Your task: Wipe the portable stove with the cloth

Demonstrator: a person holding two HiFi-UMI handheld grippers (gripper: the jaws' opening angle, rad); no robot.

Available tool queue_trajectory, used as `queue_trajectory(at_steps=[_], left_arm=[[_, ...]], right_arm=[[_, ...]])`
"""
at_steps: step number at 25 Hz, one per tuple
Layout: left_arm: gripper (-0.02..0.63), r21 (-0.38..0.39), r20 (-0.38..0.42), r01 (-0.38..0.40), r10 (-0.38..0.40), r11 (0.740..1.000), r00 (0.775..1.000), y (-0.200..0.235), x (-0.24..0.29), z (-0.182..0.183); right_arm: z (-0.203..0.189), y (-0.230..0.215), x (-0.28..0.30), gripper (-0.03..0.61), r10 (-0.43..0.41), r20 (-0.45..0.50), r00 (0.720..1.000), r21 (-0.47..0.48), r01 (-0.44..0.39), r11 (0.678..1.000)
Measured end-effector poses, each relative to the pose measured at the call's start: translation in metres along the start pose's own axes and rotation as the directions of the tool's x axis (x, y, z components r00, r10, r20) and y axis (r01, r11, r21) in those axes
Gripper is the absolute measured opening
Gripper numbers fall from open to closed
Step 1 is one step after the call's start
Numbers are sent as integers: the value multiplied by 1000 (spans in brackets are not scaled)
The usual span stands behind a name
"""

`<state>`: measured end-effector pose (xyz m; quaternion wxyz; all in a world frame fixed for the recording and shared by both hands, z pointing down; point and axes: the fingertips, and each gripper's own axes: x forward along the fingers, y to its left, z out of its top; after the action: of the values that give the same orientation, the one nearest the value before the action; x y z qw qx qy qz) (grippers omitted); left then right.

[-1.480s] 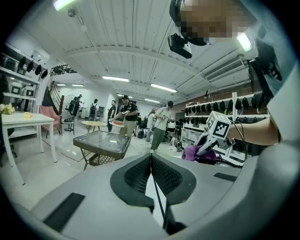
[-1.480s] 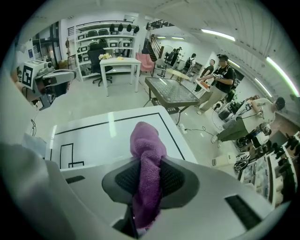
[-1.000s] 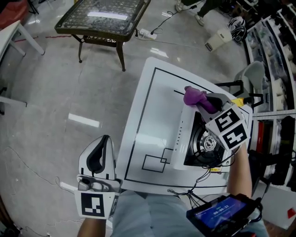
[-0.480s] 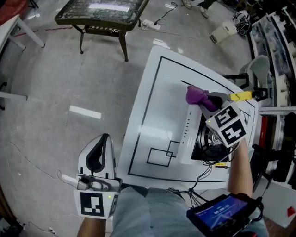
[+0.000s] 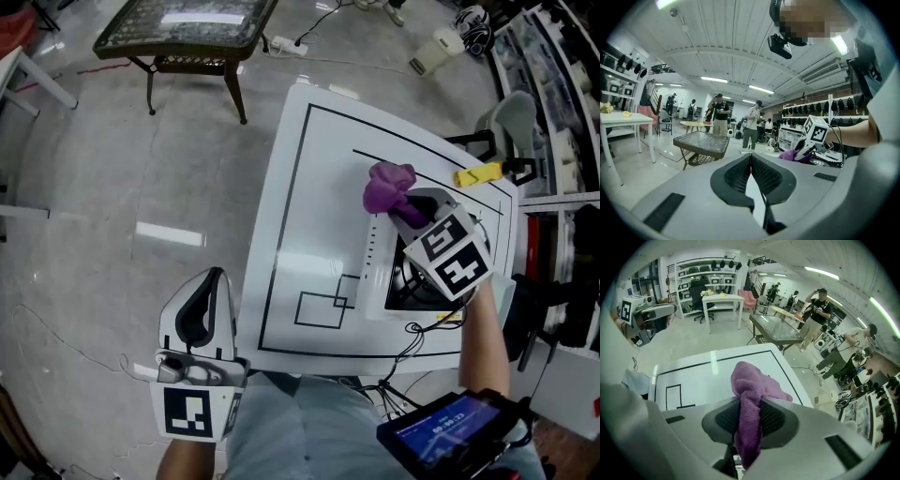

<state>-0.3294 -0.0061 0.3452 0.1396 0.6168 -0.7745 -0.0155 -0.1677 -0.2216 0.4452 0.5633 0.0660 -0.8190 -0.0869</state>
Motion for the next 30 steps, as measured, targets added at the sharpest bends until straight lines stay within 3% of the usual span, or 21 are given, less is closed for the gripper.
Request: queue_trajectory(at_steps=[7,17,30], left_arm=[[18,8,25,6,-6,1000,1000,-8,-8,7],[18,38,-18,-8,9,999,1000,-40,-26,-6],[18,47,-8,-39,39,998,999,-70,-65,-14]], right_arm=[[-8,27,-12,110,36,5,999,-10,-36,999],[-28,62,-26,110,92,25,995,-33,-91,995],[-51,109,-43,110,145,29,989,-93,-141,986]])
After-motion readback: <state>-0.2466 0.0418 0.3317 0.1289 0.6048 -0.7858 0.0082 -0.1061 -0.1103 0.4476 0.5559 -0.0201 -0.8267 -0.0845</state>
